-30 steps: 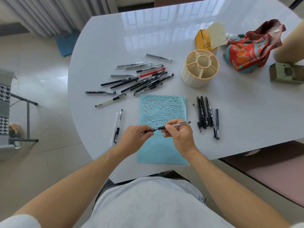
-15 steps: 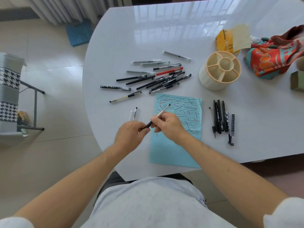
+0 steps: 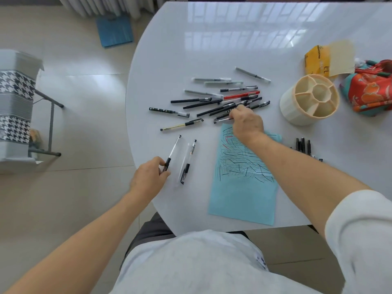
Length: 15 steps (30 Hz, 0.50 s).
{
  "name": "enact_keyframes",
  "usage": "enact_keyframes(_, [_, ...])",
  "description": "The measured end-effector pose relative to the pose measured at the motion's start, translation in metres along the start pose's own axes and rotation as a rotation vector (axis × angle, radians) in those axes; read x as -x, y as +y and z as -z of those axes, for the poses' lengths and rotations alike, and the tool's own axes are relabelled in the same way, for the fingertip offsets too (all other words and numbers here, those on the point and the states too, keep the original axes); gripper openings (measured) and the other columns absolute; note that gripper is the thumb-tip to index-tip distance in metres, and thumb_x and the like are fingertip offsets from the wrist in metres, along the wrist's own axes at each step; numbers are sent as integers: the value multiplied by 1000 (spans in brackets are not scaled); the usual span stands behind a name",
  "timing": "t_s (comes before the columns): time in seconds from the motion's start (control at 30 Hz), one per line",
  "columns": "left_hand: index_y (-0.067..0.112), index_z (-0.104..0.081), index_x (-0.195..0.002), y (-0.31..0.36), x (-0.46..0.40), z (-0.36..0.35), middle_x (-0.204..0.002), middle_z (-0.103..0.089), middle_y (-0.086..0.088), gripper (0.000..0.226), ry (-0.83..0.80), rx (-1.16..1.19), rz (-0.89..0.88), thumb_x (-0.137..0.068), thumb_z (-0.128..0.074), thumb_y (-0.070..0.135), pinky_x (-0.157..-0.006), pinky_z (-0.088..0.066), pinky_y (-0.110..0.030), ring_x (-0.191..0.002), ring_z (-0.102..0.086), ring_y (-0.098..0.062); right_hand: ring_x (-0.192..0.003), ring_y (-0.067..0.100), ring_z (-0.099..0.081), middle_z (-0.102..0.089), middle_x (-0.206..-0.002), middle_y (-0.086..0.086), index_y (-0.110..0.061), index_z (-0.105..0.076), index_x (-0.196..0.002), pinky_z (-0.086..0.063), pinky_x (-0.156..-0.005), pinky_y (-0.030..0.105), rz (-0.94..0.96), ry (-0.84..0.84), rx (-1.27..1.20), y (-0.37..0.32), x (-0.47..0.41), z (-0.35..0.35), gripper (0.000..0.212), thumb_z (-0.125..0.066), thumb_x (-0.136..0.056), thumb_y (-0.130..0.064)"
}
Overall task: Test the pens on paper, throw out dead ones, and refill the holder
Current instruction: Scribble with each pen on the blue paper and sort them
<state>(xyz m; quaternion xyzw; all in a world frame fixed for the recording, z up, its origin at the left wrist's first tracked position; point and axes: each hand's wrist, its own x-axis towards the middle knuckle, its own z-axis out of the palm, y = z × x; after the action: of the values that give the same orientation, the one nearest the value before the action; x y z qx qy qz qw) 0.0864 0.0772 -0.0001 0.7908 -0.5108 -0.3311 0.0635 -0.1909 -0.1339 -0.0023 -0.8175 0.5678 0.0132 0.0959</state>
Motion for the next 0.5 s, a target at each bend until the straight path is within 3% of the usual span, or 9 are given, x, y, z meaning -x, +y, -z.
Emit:
enact_keyframes(0.13, [23,-55,-109,1,0,-3,-79,-62,11,26,-51,-63,-38,-90,-66,35,-65,-49,-33,-78,-60,-18,-82,33,-59,-61,-94,14,-6,-60,-97,-42,-63,36,130,-6,205,0,0,0,30,-54,-75,13])
enact_keyframes(0.27, [25,-57,-112,7,1,-5,-83,-60,13,26,-57,-104,-91,-92,-63,40,-64,-46,-31,-78,-58,-15,-88,29,-57,-61,-96,12,-7,-60,-93,-46,-68,37,190,-28,281,6,6,4,20,-54,-79,6])
enact_keyframes(0.37, [27,-57,-115,12,5,-5,-85,-58,15,25,-34,-122,-98,-94,-58,42,-63,-41,-30,-79,-56,-12,-92,32,-55,-59,-98,14,-5,-61,-94,-52,-73,41,176,48,132,13,14,14,14,-58,-81,-4])
enact_keyframes(0.5, [30,-59,-108,27,13,-8,-89,-56,13,16,73,-118,-178,-94,-58,38,-64,-38,-29,-78,-56,-11,-76,25,-56,-63,-87,7,-9,-59,-93,-47,-68,34,-24,163,-403,18,46,34,11,-62,-83,-11])
